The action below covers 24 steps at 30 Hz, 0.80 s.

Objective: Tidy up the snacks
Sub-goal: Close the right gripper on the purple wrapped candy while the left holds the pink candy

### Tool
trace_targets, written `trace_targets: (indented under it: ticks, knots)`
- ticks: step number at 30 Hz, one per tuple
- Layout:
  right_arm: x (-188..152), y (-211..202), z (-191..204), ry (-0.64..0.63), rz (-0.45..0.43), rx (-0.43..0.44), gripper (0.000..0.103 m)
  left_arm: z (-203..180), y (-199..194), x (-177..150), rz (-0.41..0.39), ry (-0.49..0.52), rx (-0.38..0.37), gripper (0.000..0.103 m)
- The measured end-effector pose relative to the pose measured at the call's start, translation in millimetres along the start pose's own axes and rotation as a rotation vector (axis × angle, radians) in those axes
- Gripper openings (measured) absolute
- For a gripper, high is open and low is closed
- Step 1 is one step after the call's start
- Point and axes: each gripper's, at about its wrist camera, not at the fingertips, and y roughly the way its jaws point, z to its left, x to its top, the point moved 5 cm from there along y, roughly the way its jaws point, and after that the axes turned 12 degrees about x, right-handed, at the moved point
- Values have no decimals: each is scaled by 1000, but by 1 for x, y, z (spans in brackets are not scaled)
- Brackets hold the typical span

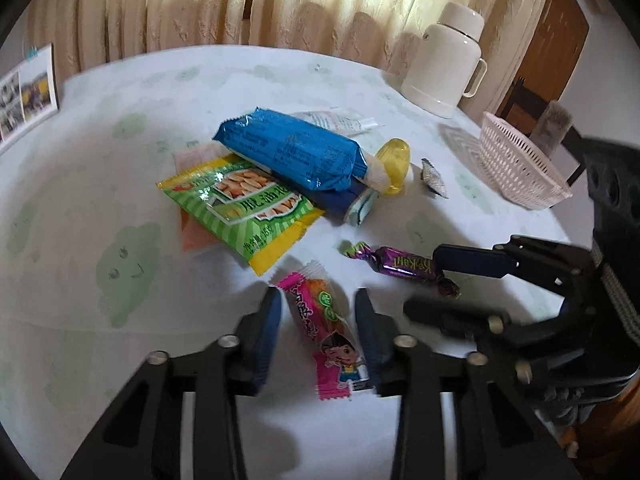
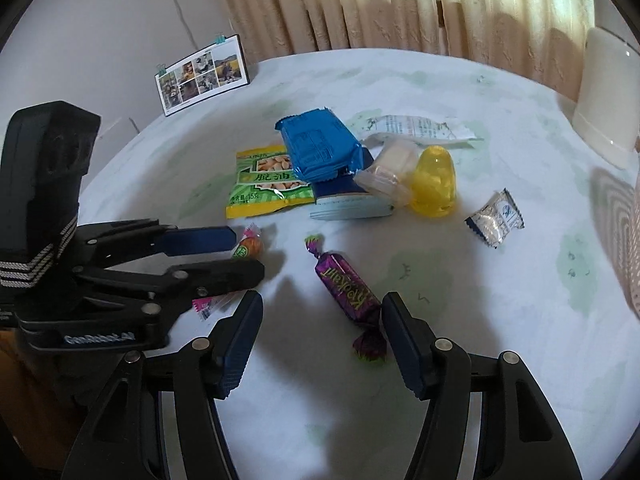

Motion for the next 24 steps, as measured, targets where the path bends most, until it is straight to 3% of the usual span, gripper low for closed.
trace_targets:
  ticks: [3, 9, 16, 21, 24]
  knots:
    - [4, 5, -5, 1, -1, -39, 35, -2, -3, 0, -15, 14, -21, 19]
    - [10, 18, 3, -78, 15, -103, 34, -1, -21, 6, -105, 1, -58, 19]
    - [13, 26, 9, -127, 27, -165, 34, 9, -24, 11, -118, -53, -70, 19]
    - [12, 24, 9, -104, 16, -184, 22, 8, -22, 11, -119, -61, -62, 20]
    - [9, 19, 9, -68, -4, -161, 20, 9, -23, 11, -123, -64, -64, 20]
